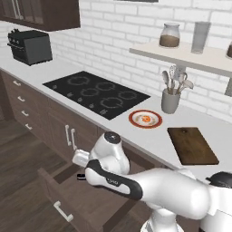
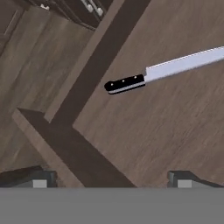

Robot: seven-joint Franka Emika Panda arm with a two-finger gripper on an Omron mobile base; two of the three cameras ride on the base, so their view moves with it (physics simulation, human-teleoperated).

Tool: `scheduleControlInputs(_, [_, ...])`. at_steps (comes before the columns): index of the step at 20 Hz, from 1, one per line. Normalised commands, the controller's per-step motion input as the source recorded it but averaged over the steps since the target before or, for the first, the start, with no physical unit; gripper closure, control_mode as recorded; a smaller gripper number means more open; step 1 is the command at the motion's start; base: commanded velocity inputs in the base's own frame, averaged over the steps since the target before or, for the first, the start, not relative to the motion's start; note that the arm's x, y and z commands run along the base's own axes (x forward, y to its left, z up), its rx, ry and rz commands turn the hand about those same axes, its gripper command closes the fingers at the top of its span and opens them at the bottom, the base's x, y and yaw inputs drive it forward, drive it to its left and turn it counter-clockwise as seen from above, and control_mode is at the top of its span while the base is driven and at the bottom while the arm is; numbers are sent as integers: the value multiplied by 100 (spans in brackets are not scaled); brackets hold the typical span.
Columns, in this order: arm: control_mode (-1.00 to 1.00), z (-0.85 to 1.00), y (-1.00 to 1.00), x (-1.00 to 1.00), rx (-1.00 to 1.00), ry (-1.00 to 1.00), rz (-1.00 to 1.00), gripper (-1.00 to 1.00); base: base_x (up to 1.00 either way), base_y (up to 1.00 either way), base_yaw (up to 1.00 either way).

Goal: Pick up the knife from the drawer and place it on the cutting board. Then place the meat from the plate to the cutting board.

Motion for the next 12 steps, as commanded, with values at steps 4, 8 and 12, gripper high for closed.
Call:
scheduleControlInputs(4, [-100, -43, -47, 28, -1, 0, 32, -100, 0, 0, 0])
scheduleControlInputs(8, [-100, -21, -17, 3, -8, -3, 38, -100, 0, 0, 0])
scheduleControlInputs(12, [-100, -23, -2, 11, -22, 0, 39, -100, 0, 0, 0])
